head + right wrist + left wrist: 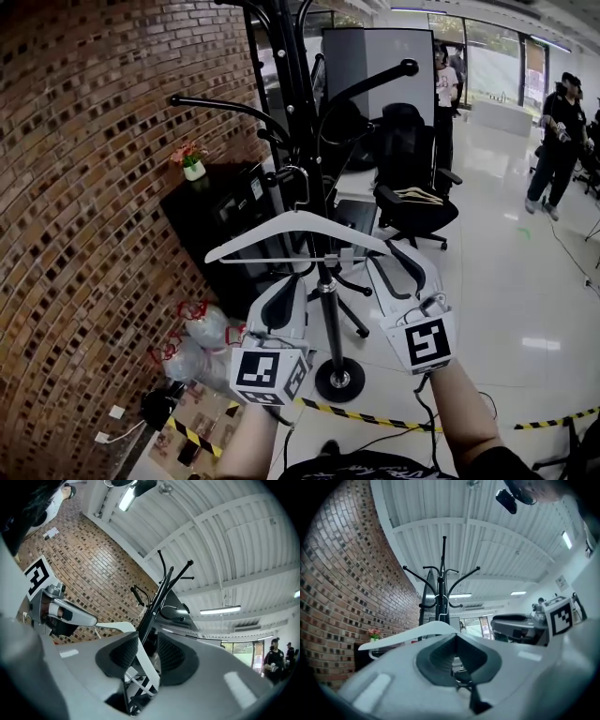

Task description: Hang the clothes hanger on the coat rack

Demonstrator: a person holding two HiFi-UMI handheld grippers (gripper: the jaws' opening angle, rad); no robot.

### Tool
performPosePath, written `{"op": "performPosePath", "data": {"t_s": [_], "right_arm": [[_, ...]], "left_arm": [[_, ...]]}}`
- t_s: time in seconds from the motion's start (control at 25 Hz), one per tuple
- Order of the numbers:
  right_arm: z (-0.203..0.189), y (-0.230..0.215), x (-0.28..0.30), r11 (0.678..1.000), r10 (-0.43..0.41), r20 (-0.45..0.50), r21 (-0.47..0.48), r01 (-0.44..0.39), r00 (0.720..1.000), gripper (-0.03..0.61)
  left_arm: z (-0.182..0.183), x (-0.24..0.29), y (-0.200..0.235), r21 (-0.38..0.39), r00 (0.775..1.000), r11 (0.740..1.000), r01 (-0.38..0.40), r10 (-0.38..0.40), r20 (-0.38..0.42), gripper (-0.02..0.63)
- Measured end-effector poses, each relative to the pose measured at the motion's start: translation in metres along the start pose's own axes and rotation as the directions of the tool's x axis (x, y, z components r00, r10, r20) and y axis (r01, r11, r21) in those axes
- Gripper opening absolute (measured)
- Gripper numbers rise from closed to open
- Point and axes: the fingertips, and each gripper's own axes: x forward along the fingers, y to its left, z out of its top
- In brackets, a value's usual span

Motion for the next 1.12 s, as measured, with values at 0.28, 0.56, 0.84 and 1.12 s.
{"op": "performPosePath", "data": {"t_s": [0.28,0.56,0.84,1.12], "right_arm": [[-0.005,0.03,-0.032,0.994,0.079,0.013,0.079,-0.08,0.997,0.06],[-0.019,0.037,-0.069,0.975,0.152,-0.003,0.165,-0.15,0.988,0.029],[-0.017,0.048,-0.093,0.954,0.221,0.01,0.205,-0.218,0.975,0.012],[-0.01,0.059,-0.098,0.937,0.257,0.021,0.241,-0.254,0.966,0.009]], "left_arm": [[-0.003,-0.032,-0.013,-0.002,0.997,0.997,-0.076,0.076,-0.033,0.005],[-0.008,-0.047,-0.051,-0.002,0.991,0.993,-0.118,0.117,-0.058,0.005],[-0.004,-0.069,-0.07,0.01,0.984,0.986,-0.167,0.167,-0.069,0.005],[-0.004,-0.089,-0.072,0.016,0.979,0.983,-0.186,0.186,-0.079,0.005]]}}
